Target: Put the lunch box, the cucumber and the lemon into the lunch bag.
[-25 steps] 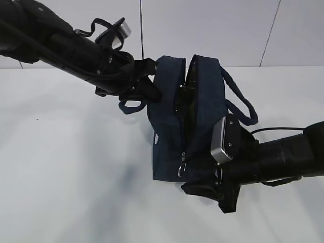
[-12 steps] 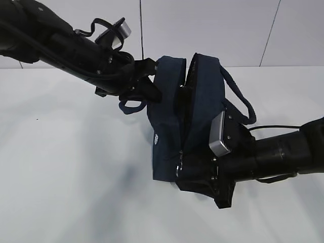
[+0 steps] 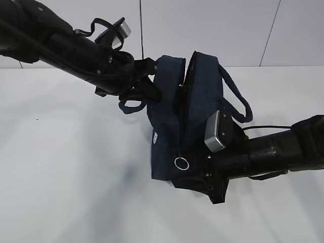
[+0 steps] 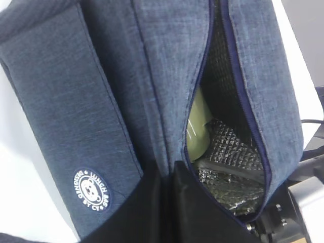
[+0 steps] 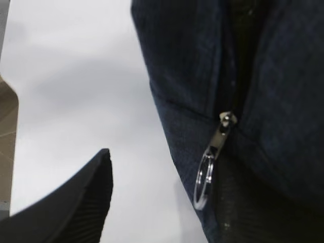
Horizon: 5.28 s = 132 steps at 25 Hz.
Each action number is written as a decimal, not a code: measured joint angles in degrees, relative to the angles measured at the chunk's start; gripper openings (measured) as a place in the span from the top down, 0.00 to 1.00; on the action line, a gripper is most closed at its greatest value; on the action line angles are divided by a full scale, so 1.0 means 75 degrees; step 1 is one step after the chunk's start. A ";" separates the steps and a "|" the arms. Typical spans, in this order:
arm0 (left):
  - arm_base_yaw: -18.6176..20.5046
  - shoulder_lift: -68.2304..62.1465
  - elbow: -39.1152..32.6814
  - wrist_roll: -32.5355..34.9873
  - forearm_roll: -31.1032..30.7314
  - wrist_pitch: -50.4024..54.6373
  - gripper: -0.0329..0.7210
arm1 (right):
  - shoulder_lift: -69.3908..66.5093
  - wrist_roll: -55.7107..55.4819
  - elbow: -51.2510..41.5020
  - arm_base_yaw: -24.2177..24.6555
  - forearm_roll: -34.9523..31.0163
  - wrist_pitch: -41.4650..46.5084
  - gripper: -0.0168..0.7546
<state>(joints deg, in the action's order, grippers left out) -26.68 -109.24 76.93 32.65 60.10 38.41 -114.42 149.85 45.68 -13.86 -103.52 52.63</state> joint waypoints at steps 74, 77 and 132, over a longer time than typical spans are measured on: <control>0.0000 0.0000 0.0000 0.0000 0.0000 -0.0040 0.96 | -0.0313 -0.1330 0.0523 -0.0013 0.0030 -0.0288 0.70; 0.0000 0.0000 0.0000 0.0000 0.0000 -0.0040 0.96 | -0.0313 -0.1330 0.0523 -0.0013 0.0030 -0.0288 0.70; 0.0000 0.0000 0.0000 0.0000 0.0000 -0.0026 0.96 | -0.0313 -0.1330 0.0523 -0.0013 0.0002 -0.0388 0.90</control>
<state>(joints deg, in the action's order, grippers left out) -26.68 -109.24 76.93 32.65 60.10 38.21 -116.77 139.88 49.60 -13.96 -103.50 49.72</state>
